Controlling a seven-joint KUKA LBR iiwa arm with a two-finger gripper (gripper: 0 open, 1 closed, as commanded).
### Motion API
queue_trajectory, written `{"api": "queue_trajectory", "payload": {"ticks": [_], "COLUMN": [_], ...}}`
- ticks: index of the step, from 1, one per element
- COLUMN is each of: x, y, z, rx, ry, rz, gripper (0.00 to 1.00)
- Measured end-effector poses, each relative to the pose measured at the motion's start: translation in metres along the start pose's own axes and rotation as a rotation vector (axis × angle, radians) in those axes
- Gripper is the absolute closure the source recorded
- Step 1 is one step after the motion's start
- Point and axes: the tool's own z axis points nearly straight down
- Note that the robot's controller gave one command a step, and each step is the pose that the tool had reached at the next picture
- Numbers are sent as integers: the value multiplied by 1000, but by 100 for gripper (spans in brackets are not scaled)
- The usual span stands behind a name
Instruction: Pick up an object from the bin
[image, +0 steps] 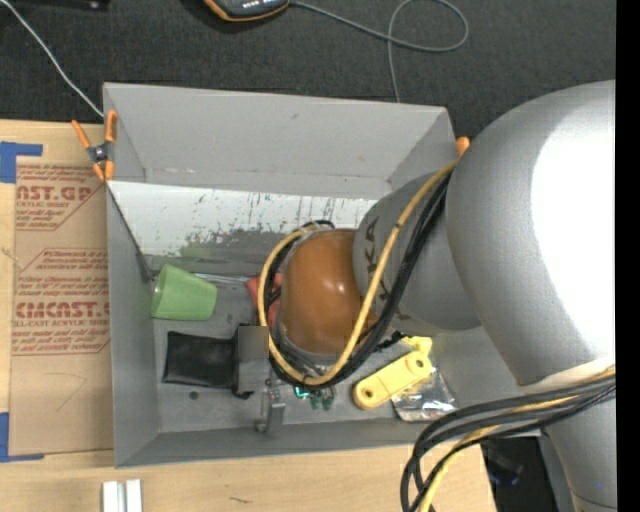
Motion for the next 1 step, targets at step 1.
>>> {"api": "queue_trajectory", "payload": {"ticks": [1], "x": [0], "y": [0], "z": [0], "rx": [0], "ry": [0], "rz": [0], "gripper": [0]}}
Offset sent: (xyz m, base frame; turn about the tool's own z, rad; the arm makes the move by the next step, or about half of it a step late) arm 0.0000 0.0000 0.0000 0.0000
